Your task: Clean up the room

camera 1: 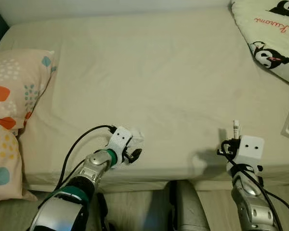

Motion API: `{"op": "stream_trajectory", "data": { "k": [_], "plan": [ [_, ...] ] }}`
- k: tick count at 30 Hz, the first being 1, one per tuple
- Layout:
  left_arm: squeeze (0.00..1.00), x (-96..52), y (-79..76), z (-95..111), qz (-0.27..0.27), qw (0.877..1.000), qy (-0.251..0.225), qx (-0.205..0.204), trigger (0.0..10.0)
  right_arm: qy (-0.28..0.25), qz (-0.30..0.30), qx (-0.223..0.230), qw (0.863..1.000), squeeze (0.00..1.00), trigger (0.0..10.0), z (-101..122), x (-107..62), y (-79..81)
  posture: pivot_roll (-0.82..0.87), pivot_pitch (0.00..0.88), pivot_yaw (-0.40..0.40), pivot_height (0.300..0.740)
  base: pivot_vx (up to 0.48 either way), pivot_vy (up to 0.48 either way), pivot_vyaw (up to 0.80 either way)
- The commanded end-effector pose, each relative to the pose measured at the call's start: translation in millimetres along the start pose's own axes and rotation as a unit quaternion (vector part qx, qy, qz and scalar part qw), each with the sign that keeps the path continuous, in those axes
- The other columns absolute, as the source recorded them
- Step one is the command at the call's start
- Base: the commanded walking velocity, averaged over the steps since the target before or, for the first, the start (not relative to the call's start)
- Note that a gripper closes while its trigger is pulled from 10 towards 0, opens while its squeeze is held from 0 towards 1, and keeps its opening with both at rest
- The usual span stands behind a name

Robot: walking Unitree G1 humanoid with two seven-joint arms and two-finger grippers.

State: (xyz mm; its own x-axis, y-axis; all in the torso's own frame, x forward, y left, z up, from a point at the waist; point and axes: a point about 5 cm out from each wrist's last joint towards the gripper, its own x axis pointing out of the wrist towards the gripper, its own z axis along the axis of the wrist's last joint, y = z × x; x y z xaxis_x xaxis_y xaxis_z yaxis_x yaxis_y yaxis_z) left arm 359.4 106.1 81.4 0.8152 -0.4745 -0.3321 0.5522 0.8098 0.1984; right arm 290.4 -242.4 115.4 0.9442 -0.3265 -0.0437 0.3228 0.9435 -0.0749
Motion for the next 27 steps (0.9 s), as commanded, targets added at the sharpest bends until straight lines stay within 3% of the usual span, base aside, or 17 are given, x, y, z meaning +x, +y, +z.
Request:
{"op": "stream_trajectory", "data": {
  "k": [1,6,16,17,19,27],
  "plan": [
    [0.00,-2.7,3.4,-7,0.012,1.000,0.012,-0.002,10.0,0.016,0.002,0.000,1.000,0.00,0.0,-5,-4.1,-2.5,-0.30,0.281,0.146,0.593,0.000,0.000,0.00],
    [0.00,-3.0,13.0,1,0.044,0.999,0.004,0.023,10.0,0.017,0.006,-0.002,1.000,0.00,0.0,-1,-8.6,-4.8,-0.30,0.303,0.141,0.593,0.000,0.000,0.00],
    [0.00,-2.7,12.0,0,0.051,0.998,0.006,0.037,9.7,0.022,0.013,-0.001,1.000,0.00,0.0,0,-12.7,-2.6,-0.31,0.319,0.144,0.593,0.000,0.000,0.00],
    [0.00,-2.5,11.4,0,0.050,0.998,0.005,0.038,5.7,0.023,0.014,-0.001,1.000,0.00,0.0,0,-13.1,-2.8,-0.31,0.321,0.144,0.593,0.000,0.000,0.00],
    [0.00,-2.0,10.8,1,0.053,0.998,0.003,0.045,0.0,0.023,0.015,-0.003,1.000,0.00,0.0,1,-14.5,-4.6,-0.32,0.321,0.144,0.593,0.000,0.000,0.00],
    [0.00,-1.6,14.2,3,0.076,0.995,0.006,0.057,0.0,0.022,0.017,-0.008,1.000,0.00,0.0,4,-17.4,-10.3,-0.34,0.327,0.150,0.593,0.000,0.000,0.00]
  ]
}}
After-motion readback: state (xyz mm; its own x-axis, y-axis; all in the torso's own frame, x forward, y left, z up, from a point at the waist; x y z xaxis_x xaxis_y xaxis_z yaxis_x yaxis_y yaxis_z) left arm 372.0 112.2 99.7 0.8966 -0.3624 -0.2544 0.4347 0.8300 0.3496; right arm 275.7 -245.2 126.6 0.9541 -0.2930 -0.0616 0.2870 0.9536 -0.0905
